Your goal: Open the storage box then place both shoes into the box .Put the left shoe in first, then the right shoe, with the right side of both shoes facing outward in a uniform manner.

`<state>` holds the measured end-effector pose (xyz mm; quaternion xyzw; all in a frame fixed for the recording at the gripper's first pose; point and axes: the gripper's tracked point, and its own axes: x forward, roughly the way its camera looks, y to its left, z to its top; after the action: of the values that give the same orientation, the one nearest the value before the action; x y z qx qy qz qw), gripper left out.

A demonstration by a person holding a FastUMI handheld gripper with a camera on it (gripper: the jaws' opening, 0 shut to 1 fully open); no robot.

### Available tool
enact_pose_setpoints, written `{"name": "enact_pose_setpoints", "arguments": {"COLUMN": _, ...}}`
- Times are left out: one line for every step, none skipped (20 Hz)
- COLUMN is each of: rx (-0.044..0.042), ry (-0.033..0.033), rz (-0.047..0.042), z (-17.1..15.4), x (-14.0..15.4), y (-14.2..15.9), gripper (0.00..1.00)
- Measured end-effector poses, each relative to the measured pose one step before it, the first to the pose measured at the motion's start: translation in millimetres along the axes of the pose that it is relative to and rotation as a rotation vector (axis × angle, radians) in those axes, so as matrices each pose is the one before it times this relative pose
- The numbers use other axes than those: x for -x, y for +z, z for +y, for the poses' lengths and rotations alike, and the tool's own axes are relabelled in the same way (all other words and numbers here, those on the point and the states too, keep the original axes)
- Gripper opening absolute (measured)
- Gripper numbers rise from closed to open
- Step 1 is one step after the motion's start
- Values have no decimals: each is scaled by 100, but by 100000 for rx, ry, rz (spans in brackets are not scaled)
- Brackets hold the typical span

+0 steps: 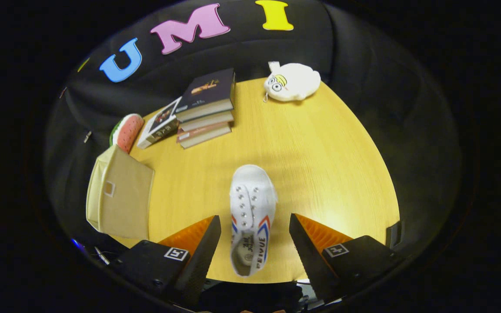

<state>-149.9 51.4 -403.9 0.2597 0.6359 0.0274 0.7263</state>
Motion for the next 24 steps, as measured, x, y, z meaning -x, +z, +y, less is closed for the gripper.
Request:
{"name": "enact_pose_setpoints", "arguments": {"rx": 514, "ry": 593, "rz": 4391, "z": -375, "x": -855, "y": -1441, "gripper": 96}}
{"name": "enact_pose_setpoints", "arguments": {"rx": -98, "ry": 636, "rz": 3646, "z": -259, "x": -861, "y": -1047, "gripper": 95}}
{"name": "enact_pose_setpoints", "arguments": {"rx": 993, "ry": -258, "rz": 3612, "z": -283, "x": -870, "y": -1099, "gripper": 95}}
{"name": "enact_pose_setpoints", "arguments": {"rx": 2304, "ry": -1302, "rz": 2952, "z": -529, "x": -841, "y": -737, "gripper": 88}}
{"name": "enact_pose_setpoints", "arguments": {"rx": 2995, "ry": -1768, "rz": 2420, "z": -443, "x": -810, "y": -685, "gripper": 88}}
{"name": "enact_pose_setpoints", "arguments": {"rx": 2783, "ry": -1233, "rz": 971, "z": -287, "x": -608, "y": -90, "gripper": 88}}
{"name": "enact_pose_setpoints", "arguments": {"rx": 2315, "ry": -668, "rz": -377, "z": -41, "x": -539, "y": 124, "gripper": 88}}
{"name": "enact_pose_setpoints", "arguments": {"rx": 2312, "ry": -2685, "rz": -3411, "z": -543, "x": -619, "y": 809, "gripper": 88}}
{"name": "enact_pose_setpoints", "arguments": {"rx": 718, "ry": 223, "rz": -3513, "z": 41, "x": -118, "y": 1106, "gripper": 88}}
{"name": "enact_pose_setpoints", "arguments": {"rx": 343, "ry": -1510, "rz": -3804, "z": -144, "x": -377, "y": 977, "gripper": 84}}
{"name": "enact_pose_setpoints", "arguments": {"rx": 2936, "ry": -485, "rz": -729, "z": 319, "x": -144, "y": 158, "gripper": 84}}
{"name": "enact_pose_setpoints", "arguments": {"rx": 3693, "ry": -765, "rz": -3294, "z": 159, "x": 13, "y": 572, "gripper": 84}}
{"name": "enact_pose_setpoints", "arguments": {"rx": 4812, "ry": -1895, "rz": -4225, "z": 70, "x": -14, "y": 627, "gripper": 84}}
{"name": "enact_pose_setpoints", "arguments": {"rx": 5075, "ry": -2878, "rz": -5726, "z": -130, "x": -63, "y": 849, "gripper": 81}}
{"name": "enact_pose_setpoints", "arguments": {"rx": 4054, "ry": -1962, "rz": -2959, "z": 60, "x": -261, "y": 434, "gripper": 80}}
{"name": "enact_pose_setpoints", "arguments": {"rx": 1174, "ry": 795, "rz": -1026, "z": 727, "x": -220, "y": 0, "gripper": 77}}
{"name": "enact_pose_setpoints", "arguments": {"rx": -141, "ry": 840, "rz": 218, "z": 576, "x": -252, "y": -175, "gripper": 74}}
{"name": "enact_pose_setpoints", "arguments": {"rx": -1375, "ry": 69, "rz": 266, "z": 100, "x": -230, "y": -103, "gripper": 61}}
{"name": "enact_pose_setpoints", "arguments": {"rx": -2427, "ry": 463, "rz": 1055, "z": -134, "x": -191, "y": 153, "gripper": 49}}
{"name": "enact_pose_setpoints", "arguments": {"rx": -3450, "ry": 647, "rz": 17, "z": -6, "x": 189, "y": 125, "gripper": 48}}
{"name": "enact_pose_setpoints", "arguments": {"rx": -3806, "ry": 623, "rz": -388, "z": 39, "x": -34, "y": 202, "gripper": 47}}
{"name": "enact_pose_setpoints", "arguments": {"rx": -2603, "ry": 347, "rz": -382, "z": 9, "x": -53, "y": 23, "gripper": 44}}
{"name": "enact_pose_setpoints", "arguments": {"rx": -1482, "ry": 232, "rz": 861, "z": 136, "x": 76, "y": -44, "gripper": 40}}
{"name": "enact_pose_setpoints", "arguments": {"rx": -1179, "ry": 573, "rz": 1016, "z": -85, "x": 46, "y": -95, "gripper": 35}}
